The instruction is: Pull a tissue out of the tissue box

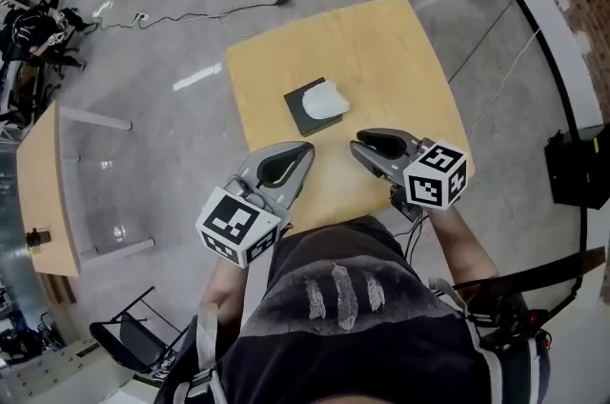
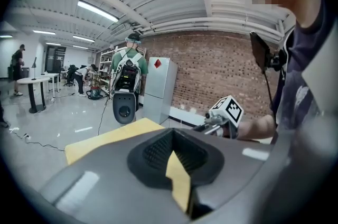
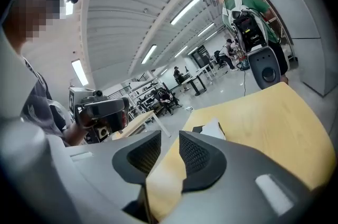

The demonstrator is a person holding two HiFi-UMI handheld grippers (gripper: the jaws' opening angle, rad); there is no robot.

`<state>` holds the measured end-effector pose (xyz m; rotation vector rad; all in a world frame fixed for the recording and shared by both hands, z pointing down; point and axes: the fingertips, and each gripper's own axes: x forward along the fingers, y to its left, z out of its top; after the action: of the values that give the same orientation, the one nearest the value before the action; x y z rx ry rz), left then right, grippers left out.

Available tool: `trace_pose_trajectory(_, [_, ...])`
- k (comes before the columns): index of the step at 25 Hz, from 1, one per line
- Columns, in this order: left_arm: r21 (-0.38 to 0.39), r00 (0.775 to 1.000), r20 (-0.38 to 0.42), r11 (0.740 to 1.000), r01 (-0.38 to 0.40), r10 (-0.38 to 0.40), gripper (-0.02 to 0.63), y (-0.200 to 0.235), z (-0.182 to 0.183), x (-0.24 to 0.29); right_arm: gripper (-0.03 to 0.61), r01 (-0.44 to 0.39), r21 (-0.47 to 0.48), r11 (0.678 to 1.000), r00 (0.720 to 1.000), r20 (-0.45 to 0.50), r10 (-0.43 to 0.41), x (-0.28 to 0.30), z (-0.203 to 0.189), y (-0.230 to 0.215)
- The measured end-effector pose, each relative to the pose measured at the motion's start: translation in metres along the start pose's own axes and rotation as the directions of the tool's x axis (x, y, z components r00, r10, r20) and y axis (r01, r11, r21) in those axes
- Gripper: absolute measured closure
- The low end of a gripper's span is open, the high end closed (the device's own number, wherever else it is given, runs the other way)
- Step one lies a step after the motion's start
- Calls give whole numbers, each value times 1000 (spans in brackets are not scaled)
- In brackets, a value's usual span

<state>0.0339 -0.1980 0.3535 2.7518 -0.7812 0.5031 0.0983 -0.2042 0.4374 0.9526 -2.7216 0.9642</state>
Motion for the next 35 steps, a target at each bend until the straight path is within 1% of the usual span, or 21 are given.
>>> trace_pose_trajectory(4, [-10,1000,-8,1000,-29,29,611,20,-3,5,382,34,-41,999,996,-77,-37,10,10,-20])
trace_pose_trajectory(9, [-52,999,7,997,-53,54,611,46,-17,1,348,103,-62,993,986,-123,-110,37,15,-59])
trace_pose_trajectory(14, [-89,997,14,993,-79,81,611,69,-23,-6,341,140,-79,987,974,-167,-152,66,25,-92])
trace_pose_trajectory(19, [-124,994,21,987,-102,105,611,89,-29,-15,339,160,-78,984,959,-225,-174,96,25,-117])
trace_pose_trajectory(25, [-159,992,32,980,-118,125,611,109,-38,-22,337,171,-82,982,932,-310,-188,124,9,-129])
trace_pose_trajectory(32, [-180,991,29,976,-125,132,611,116,-44,-27,334,180,-35,983,904,-388,-180,135,-16,-139])
trace_pose_trajectory(35, [-181,991,25,976,-124,130,611,115,-46,-27,333,182,-10,983,898,-406,-171,136,-22,-142])
